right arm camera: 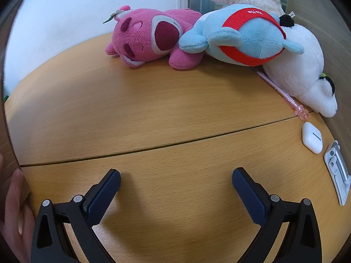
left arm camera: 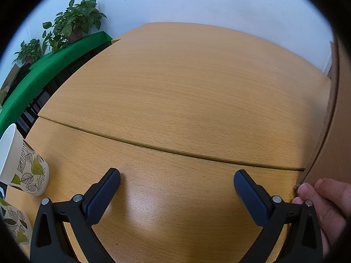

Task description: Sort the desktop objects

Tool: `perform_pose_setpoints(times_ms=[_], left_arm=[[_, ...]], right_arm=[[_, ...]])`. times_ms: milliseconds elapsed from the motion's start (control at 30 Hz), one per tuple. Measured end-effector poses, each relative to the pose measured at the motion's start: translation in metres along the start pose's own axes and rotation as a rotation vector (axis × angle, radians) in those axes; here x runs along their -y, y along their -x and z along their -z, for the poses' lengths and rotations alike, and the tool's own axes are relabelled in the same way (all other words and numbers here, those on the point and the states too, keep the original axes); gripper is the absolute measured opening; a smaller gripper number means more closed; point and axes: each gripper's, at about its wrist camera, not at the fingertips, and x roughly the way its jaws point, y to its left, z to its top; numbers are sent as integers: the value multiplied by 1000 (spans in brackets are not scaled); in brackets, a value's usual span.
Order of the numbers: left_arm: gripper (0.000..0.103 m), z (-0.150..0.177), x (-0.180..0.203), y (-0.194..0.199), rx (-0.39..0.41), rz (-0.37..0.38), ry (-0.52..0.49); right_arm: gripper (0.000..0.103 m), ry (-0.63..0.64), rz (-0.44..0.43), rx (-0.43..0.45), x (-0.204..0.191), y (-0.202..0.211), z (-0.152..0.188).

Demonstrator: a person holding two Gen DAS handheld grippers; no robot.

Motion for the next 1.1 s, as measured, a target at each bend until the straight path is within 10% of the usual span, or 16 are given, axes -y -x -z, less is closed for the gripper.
perform_pose_setpoints(times_ms=[1100], left_arm=[[103, -2, 1, -1, 0, -2, 1]], right_arm=[[103, 2, 1, 1, -6, 1, 2]])
